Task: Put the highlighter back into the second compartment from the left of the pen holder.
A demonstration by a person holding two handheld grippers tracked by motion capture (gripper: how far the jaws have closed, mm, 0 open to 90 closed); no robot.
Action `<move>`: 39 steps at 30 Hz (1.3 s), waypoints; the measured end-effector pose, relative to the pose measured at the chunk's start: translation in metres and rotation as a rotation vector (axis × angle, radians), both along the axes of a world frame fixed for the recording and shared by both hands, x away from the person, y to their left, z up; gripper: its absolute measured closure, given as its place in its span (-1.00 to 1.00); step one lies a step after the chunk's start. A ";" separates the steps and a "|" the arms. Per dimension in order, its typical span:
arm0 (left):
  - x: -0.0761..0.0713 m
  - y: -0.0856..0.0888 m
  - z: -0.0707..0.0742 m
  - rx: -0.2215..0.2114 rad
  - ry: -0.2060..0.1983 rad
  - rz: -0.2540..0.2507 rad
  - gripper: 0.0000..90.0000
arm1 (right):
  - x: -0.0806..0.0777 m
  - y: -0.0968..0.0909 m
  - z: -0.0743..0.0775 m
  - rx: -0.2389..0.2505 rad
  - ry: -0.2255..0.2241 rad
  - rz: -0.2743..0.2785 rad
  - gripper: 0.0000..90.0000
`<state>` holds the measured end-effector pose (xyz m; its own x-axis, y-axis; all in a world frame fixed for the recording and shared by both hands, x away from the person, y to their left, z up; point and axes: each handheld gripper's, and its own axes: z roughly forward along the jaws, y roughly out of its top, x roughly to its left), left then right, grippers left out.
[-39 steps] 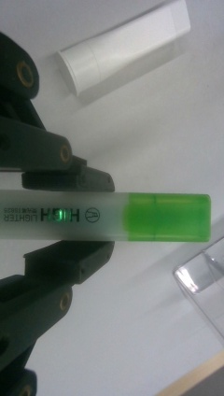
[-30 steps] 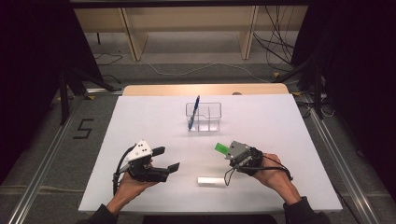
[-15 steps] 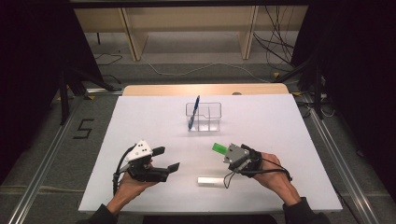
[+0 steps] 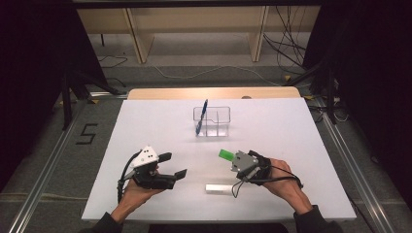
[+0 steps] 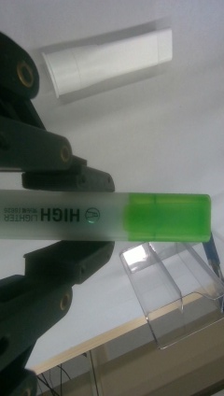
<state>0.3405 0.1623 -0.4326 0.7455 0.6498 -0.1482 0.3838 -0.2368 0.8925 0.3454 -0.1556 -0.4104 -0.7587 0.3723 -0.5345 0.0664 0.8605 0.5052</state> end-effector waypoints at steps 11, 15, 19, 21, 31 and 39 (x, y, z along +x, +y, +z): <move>0.000 0.000 0.000 -0.002 0.000 -0.001 -0.64 | -0.003 0.004 0.002 -0.004 -0.023 0.028 0.49; 0.000 0.000 0.000 -0.002 0.000 -0.001 -0.64 | -0.004 0.006 0.004 -0.003 -0.029 0.038 0.49; 0.000 0.000 0.000 -0.001 0.000 -0.001 -0.64 | -0.004 0.009 0.004 0.001 -0.037 0.043 0.49; 0.000 0.000 0.000 -0.001 -0.001 -0.001 -0.64 | -0.004 0.011 0.005 -0.003 -0.039 0.050 0.49; 0.000 0.000 0.000 -0.006 -0.002 0.004 -0.64 | 0.000 0.017 0.010 0.013 -0.062 0.065 0.49; 0.000 0.001 0.000 -0.007 0.001 0.008 -0.64 | 0.011 0.024 0.016 0.059 -0.084 0.058 0.49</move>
